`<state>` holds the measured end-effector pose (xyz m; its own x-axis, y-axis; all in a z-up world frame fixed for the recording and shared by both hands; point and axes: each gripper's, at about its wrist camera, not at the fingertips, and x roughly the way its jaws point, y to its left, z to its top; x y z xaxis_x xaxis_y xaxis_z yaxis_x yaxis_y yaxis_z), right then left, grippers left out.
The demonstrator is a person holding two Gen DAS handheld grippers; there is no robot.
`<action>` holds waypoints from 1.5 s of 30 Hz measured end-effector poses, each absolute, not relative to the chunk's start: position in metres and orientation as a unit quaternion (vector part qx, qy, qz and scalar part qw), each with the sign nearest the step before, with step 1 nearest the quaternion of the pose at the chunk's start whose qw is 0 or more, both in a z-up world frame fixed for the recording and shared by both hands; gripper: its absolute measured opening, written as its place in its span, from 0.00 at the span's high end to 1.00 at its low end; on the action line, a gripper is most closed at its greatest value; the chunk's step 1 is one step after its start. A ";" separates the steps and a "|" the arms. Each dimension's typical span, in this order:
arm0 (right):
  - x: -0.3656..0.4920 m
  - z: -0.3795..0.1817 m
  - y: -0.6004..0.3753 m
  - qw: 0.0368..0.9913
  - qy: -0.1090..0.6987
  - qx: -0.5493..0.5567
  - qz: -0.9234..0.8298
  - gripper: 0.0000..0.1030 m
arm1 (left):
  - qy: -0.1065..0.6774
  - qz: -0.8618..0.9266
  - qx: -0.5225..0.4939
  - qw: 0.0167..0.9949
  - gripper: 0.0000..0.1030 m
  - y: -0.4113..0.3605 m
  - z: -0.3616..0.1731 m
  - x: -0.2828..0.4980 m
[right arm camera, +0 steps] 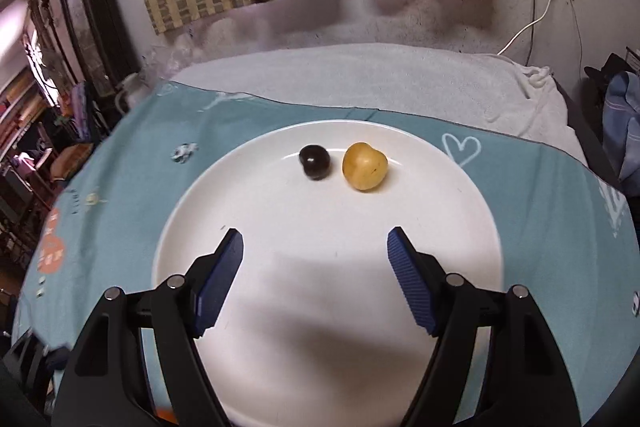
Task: Organize fruits
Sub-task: 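Carry both fruits onto the white plate and open both tools, then grasp a small yellow plum with each tool and release them on the plate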
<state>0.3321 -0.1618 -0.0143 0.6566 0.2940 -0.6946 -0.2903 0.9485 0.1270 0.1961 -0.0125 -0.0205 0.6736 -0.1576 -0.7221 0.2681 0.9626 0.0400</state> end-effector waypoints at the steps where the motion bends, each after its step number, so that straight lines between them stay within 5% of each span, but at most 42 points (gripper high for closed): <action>1: 0.308 -0.010 -0.170 0.916 0.371 -0.018 0.150 0.26 | 0.387 -0.114 0.069 0.913 0.14 -0.010 -0.021 0.193; 11: 0.147 -0.036 -0.244 0.939 0.325 0.024 0.114 0.26 | 0.385 -0.091 0.065 0.916 0.14 0.003 -0.037 0.154; 17: 0.133 -0.057 -0.241 0.932 0.345 0.027 0.109 0.26 | 0.393 -0.082 0.069 0.913 0.15 0.008 -0.047 0.149; 20: 0.134 -0.057 -0.243 0.931 0.347 0.034 0.107 0.26 | 0.408 -0.088 0.069 0.906 0.28 0.008 -0.055 0.156; 22: 0.135 -0.058 -0.244 0.930 0.351 0.036 0.104 0.26 | 0.421 -0.105 0.064 0.899 0.51 0.007 -0.061 0.163; 34: 0.136 -0.065 -0.242 0.925 0.365 0.028 0.101 0.26 | 0.426 -0.138 0.063 0.892 0.57 -0.004 -0.066 0.185; 37: 0.136 -0.067 -0.242 0.925 0.367 0.025 0.098 0.27 | 0.422 -0.145 0.073 0.892 0.73 -0.008 -0.065 0.181; 45: 0.144 -0.078 -0.240 0.915 0.392 0.012 0.094 0.41 | 0.417 -0.148 0.084 0.893 0.74 -0.012 -0.065 0.173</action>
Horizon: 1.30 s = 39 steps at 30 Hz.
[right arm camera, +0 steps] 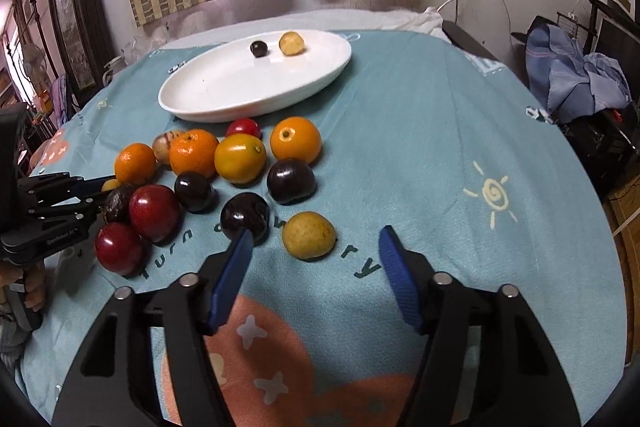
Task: Organize fruits
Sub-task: 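Grasp a small yellow plum with each tool and release them on the plate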
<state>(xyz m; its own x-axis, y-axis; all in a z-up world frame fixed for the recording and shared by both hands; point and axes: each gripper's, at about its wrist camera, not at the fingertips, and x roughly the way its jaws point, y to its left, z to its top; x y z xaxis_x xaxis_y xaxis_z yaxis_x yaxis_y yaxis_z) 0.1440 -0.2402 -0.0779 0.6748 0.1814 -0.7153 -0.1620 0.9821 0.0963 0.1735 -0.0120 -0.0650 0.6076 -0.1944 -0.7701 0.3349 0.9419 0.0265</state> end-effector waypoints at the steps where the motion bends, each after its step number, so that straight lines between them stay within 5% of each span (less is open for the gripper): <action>1: 0.146 -0.079 -0.241 0.913 0.397 0.016 0.095 0.44 | 0.417 -0.148 0.084 0.893 0.74 -0.012 -0.065 0.173; 6: 0.151 -0.082 -0.250 0.908 0.403 0.045 0.104 0.59 | 0.418 -0.149 0.080 0.892 0.74 -0.011 -0.065 0.173; 12: 0.158 -0.085 -0.245 0.903 0.414 0.041 0.103 0.61 | 0.418 -0.149 0.081 0.892 0.74 -0.011 -0.065 0.173; 15: 0.158 -0.085 -0.245 0.902 0.415 0.043 0.111 0.72 | 0.418 -0.149 0.080 0.892 0.74 -0.011 -0.065 0.173; 30: 0.208 -0.009 -0.227 0.930 0.340 0.055 0.131 0.72 | 0.351 -0.141 0.036 0.925 0.75 -0.019 0.015 0.214; 39: 0.285 -0.033 -0.187 0.923 0.363 0.026 0.127 0.71 | 0.382 -0.135 0.044 0.913 0.74 -0.046 -0.014 0.283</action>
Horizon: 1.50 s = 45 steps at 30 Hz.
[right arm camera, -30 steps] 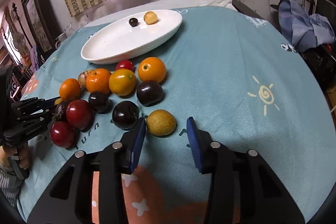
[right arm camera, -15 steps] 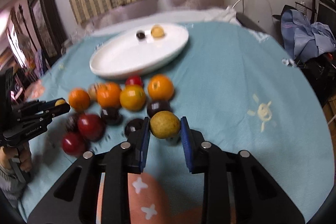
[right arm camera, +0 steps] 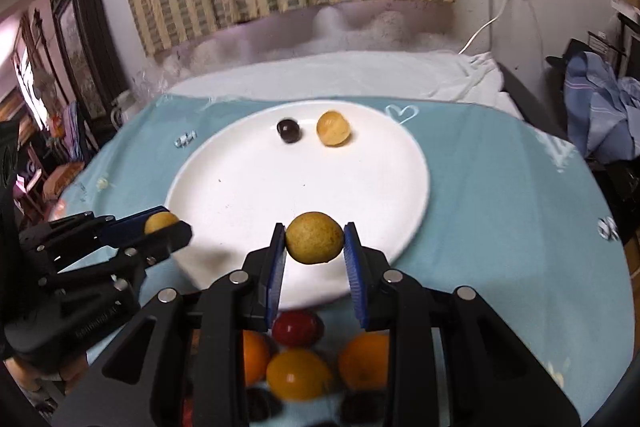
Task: Organize fruits
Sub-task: 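Grasp a small yellow plum with each tool and release them on the plate, then place an orange with the left tool while the right tool places a dark plum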
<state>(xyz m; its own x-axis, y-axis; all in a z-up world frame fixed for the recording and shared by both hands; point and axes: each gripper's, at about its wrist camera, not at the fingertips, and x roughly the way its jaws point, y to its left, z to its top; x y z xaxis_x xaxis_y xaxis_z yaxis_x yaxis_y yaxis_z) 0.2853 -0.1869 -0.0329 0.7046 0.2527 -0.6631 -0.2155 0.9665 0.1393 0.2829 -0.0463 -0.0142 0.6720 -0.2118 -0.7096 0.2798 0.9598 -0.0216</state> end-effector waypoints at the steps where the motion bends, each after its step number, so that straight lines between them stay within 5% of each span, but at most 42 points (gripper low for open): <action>1: 0.289 -0.036 -0.185 0.923 0.364 0.022 0.126 0.65 | 0.385 -0.131 0.048 0.912 0.72 -0.047 -0.019 0.287; 2: 0.290 -0.039 -0.184 0.922 0.367 0.016 0.123 0.41 | 0.386 -0.129 0.049 0.912 0.68 -0.048 -0.024 0.289; 4: 0.288 -0.040 -0.182 0.930 0.354 -0.011 0.100 0.32 | 0.387 -0.124 0.055 0.912 0.51 -0.047 -0.028 0.289; 14: 0.231 0.008 -0.194 0.949 0.287 0.012 0.130 0.32 | 0.348 -0.100 0.036 0.931 0.33 -0.013 0.001 0.248; 19: 0.174 -0.012 -0.205 0.947 0.289 0.031 0.140 0.31 | 0.346 -0.085 0.054 0.933 0.26 0.000 -0.010 0.199; 45: 0.157 -0.063 -0.205 0.920 0.371 0.026 0.127 0.30 | 0.391 -0.126 0.059 0.910 0.29 -0.014 -0.056 0.202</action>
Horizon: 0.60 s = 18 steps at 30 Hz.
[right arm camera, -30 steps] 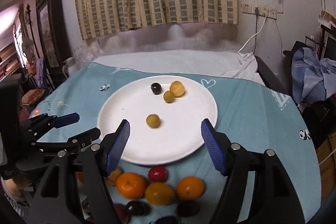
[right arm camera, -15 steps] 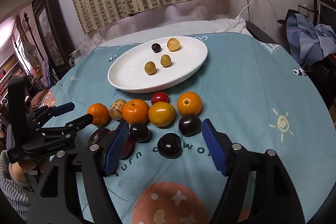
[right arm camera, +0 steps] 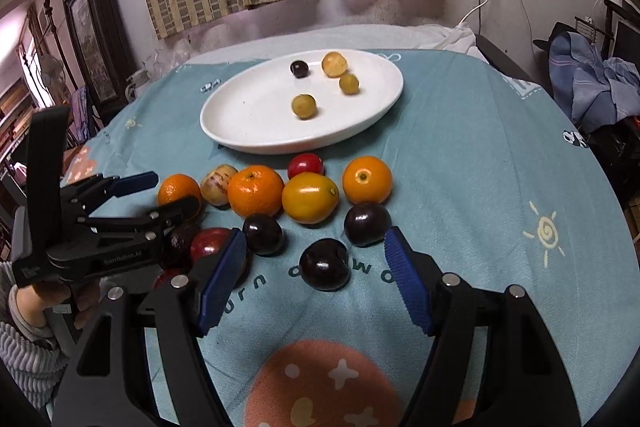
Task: Organize fruits
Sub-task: 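Place an orange with the left tool while the right tool places a dark plum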
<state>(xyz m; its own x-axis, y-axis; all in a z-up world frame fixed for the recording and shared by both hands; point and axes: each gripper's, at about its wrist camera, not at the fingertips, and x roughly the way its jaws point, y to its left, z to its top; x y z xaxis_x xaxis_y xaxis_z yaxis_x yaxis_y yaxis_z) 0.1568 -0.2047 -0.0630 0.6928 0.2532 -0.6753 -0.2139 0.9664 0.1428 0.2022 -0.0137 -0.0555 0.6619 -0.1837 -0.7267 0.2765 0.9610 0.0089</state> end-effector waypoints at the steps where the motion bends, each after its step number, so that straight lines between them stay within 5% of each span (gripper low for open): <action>1: 0.158 -0.064 -0.205 0.919 0.373 0.026 0.126 0.30 | 0.394 -0.132 0.055 0.908 0.35 -0.013 -0.056 0.203; 6: 0.163 -0.070 -0.209 0.915 0.385 0.030 0.119 0.30 | 0.407 -0.155 0.048 0.899 0.62 -0.014 -0.060 0.206; 18: 0.167 -0.078 -0.215 0.918 0.387 0.009 0.085 0.36 | 0.401 -0.123 0.024 0.908 0.64 0.007 -0.054 0.196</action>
<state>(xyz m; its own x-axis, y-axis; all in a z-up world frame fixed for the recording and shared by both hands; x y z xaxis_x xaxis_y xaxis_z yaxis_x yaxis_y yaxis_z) 0.1671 -0.2149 -0.0776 0.6853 0.1627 -0.7098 -0.1489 0.9854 0.0821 0.1962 0.0070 -0.0537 0.6489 -0.2038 -0.7331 0.2416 0.9688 -0.0555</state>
